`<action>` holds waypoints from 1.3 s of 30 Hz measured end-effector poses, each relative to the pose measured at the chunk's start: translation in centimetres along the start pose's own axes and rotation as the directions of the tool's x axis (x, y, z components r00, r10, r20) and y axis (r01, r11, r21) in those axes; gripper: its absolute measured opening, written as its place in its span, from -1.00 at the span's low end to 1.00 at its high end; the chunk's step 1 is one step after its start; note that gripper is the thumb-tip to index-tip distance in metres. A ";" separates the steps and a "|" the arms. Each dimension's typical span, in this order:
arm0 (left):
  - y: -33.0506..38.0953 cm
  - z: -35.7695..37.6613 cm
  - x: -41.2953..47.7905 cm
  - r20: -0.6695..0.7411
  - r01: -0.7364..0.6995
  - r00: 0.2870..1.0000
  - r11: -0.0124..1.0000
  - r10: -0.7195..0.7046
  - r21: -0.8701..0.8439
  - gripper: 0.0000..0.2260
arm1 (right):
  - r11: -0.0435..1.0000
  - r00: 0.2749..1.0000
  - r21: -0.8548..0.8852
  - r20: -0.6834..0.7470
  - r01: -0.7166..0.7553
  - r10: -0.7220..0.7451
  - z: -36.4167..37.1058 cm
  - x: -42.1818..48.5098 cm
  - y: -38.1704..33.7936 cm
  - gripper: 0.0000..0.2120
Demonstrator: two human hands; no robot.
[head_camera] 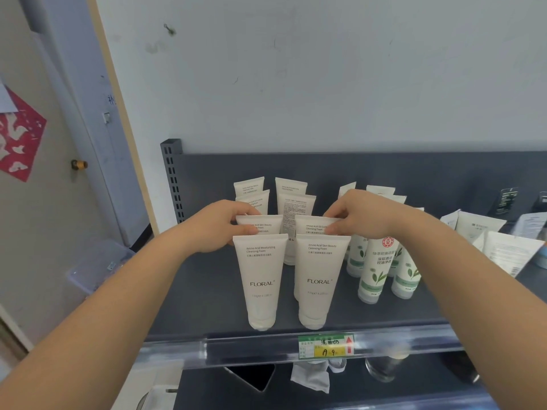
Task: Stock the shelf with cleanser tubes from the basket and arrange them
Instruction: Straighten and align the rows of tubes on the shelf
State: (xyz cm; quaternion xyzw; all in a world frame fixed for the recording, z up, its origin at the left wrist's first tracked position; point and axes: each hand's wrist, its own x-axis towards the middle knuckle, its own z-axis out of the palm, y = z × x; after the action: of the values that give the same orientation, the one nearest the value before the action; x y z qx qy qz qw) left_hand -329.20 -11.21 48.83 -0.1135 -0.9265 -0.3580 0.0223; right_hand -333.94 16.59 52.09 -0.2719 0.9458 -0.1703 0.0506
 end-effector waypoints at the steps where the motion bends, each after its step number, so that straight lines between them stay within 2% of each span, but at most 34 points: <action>1: 0.1 0.0 0.0 0.005 0.000 1.000 1.000 0.000 -0.010 -0.85 | 1.000 1.000 0.005 0.002 -0.003 0.003 0.0 0.0 0.1 -0.86; 16: 0.0 0.1 -0.4 0.019 0.009 1.000 0.996 -0.007 -0.085 -0.85 | 0.999 0.999 0.052 -0.034 -0.001 0.003 0.3 0.3 -0.2 -0.83; 25: 0.0 0.0 -0.3 0.025 -0.001 1.000 0.999 0.002 -0.054 -0.85 | 1.000 1.000 0.030 0.017 0.005 -0.006 -0.3 0.5 -0.2 -0.83; 29: -0.1 -0.6 -0.1 0.069 -0.001 0.998 1.000 0.000 0.015 -0.80 | 1.000 0.994 -0.005 0.109 0.015 -0.014 -1.2 0.4 -0.4 -0.80; 31: 0.1 -1.4 0.1 0.005 -0.024 1.000 0.999 0.024 -0.034 -0.79 | 0.998 0.992 0.061 0.117 0.031 -0.038 -2.4 0.1 -0.6 -0.78; 33: 0.1 -2.2 0.6 -0.164 -0.048 0.986 0.997 0.038 -0.061 -0.85 | 0.986 0.999 0.164 -0.017 0.043 -0.041 -3.3 0.1 -0.9 -0.81; 35: -0.4 -2.6 1.6 -0.312 -0.025 0.949 0.998 0.044 0.064 -0.89 | 0.984 0.984 0.175 -0.180 0.038 -0.006 -3.5 1.4 -0.8 -0.81; 37: -1.2 -2.7 2.8 -0.331 0.042 0.943 0.989 0.007 0.139 -0.83 | 0.994 0.979 0.105 -0.200 -0.001 0.022 -3.0 3.0 -0.9 -0.74; 39: -2.0 -2.7 3.9 -0.247 0.115 0.966 0.981 -0.074 0.156 -0.70 | 0.999 0.993 0.020 -0.111 -0.032 0.034 -2.3 4.6 -1.1 -0.62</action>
State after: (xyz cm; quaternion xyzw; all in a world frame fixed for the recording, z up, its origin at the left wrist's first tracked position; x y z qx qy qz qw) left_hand -333.51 -13.67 49.98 -0.0224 -0.9484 -0.2899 0.1266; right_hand -337.71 13.92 54.59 -0.2457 0.9500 -0.1928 0.0030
